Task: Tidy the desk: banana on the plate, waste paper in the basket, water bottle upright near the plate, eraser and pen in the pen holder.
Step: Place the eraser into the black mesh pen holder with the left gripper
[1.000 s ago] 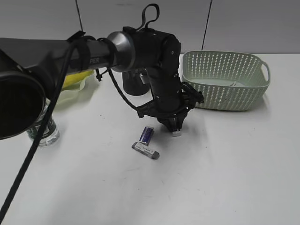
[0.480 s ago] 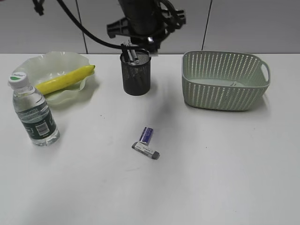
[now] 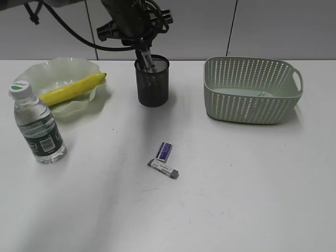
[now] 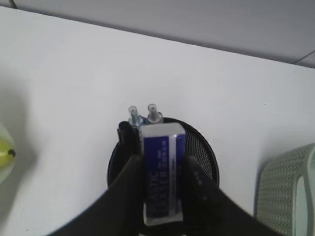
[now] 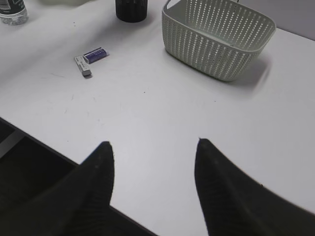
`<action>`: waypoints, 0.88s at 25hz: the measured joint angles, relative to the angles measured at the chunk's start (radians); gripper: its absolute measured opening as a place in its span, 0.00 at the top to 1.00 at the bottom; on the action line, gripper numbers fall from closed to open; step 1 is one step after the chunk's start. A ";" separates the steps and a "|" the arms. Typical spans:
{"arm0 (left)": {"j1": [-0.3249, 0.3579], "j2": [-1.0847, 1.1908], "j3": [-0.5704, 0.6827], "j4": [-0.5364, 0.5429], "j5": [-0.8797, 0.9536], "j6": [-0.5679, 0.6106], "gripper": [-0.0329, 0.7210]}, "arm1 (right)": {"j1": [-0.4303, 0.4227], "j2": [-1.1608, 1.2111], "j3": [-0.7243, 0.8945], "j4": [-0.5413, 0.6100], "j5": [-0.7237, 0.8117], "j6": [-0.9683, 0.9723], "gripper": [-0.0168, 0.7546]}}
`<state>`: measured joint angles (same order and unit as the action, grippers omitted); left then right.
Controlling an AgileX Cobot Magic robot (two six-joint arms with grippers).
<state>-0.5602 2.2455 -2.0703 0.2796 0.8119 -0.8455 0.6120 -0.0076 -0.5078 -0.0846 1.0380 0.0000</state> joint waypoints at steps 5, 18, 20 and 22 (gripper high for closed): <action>0.001 0.043 0.000 -0.009 -0.067 0.000 0.74 | 0.000 0.000 0.000 0.000 0.000 0.000 0.43; -0.003 0.068 0.000 -0.025 -0.103 0.000 0.52 | 0.000 0.000 0.000 0.000 0.000 0.000 0.43; -0.003 0.068 0.000 -0.027 -0.102 0.000 0.50 | 0.000 0.000 0.000 0.000 0.000 0.000 0.43; -0.004 0.065 0.000 -0.028 -0.096 0.000 0.50 | 0.000 0.000 0.000 0.000 0.000 0.000 0.43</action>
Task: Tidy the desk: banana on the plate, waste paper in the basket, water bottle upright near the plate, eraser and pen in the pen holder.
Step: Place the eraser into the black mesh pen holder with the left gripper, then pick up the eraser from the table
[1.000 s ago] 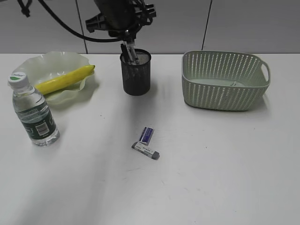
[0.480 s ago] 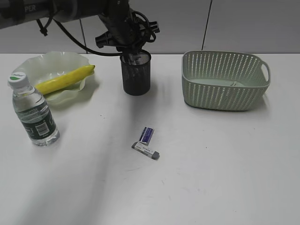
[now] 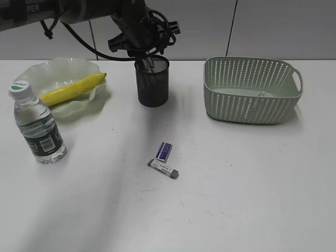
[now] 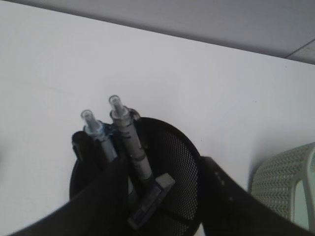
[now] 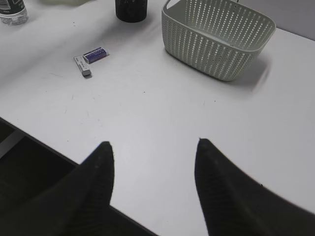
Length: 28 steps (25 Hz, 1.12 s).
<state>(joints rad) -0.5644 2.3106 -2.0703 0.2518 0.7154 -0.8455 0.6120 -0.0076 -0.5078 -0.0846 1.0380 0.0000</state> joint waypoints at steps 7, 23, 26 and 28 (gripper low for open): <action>0.000 -0.150 0.003 0.037 0.155 0.066 0.50 | 0.000 0.000 0.000 0.000 0.000 0.000 0.43; -0.010 -0.740 0.334 -0.055 0.496 0.533 0.50 | 0.000 0.000 0.000 0.000 0.000 0.000 0.43; -0.010 -0.917 0.548 -0.059 0.497 0.536 0.50 | 0.000 0.000 0.000 0.000 0.000 0.000 0.43; -0.010 -1.052 0.700 -0.059 0.498 0.536 0.50 | 0.000 0.000 0.000 0.000 0.000 0.000 0.43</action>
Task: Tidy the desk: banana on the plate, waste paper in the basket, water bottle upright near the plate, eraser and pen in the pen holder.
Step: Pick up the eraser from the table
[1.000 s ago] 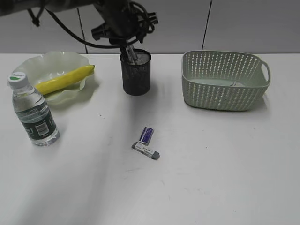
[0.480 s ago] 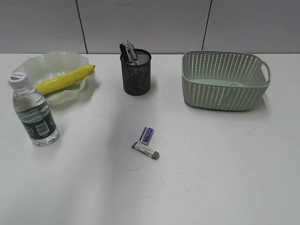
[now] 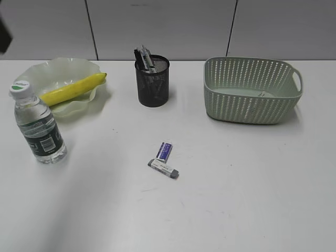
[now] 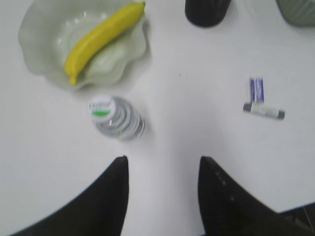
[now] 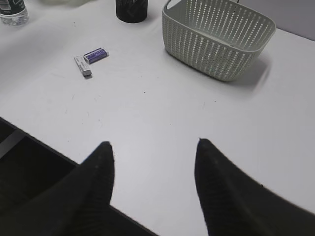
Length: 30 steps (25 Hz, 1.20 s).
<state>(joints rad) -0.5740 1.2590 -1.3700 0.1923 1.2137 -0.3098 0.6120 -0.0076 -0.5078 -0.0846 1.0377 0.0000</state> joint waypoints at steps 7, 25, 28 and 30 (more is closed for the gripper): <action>0.000 -0.527 0.502 -0.008 -0.060 0.000 0.50 | 0.000 0.000 0.000 0.000 0.000 0.000 0.43; -0.001 -1.231 0.831 -0.122 -0.151 0.143 0.50 | 0.000 0.724 -0.155 0.094 -0.356 -0.232 0.47; -0.001 -1.231 0.831 -0.125 -0.153 0.168 0.50 | 0.000 0.984 -0.277 0.147 -0.395 -0.239 0.47; -0.001 -1.231 0.831 -0.126 -0.153 0.172 0.50 | 0.000 1.157 -0.381 0.193 -0.390 -0.232 0.47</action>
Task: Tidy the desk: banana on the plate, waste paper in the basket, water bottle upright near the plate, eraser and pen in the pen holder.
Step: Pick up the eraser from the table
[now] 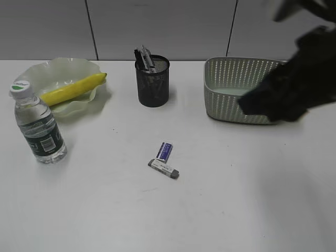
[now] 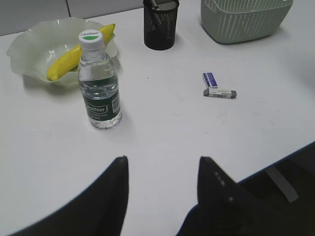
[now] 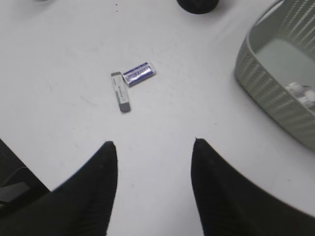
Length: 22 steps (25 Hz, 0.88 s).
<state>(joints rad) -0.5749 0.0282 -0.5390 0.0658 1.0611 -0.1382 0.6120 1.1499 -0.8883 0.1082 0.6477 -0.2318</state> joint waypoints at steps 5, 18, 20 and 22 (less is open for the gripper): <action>0.000 0.000 0.000 -0.001 0.000 0.004 0.50 | 0.000 0.399 -0.331 0.054 0.138 0.251 0.47; 0.000 0.000 0.000 0.000 0.000 0.003 0.55 | 0.000 1.133 -1.033 0.096 0.553 0.666 0.44; 0.000 0.000 0.000 0.000 0.000 0.003 0.55 | 0.000 1.181 -1.064 0.110 0.555 0.694 0.44; 0.000 0.000 0.000 0.000 0.000 0.003 0.55 | 0.000 1.209 -1.070 0.112 0.556 0.722 0.44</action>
<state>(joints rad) -0.5749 0.0282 -0.5390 0.0660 1.0611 -0.1348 0.6120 2.3586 -1.9587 0.2205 1.2040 0.4898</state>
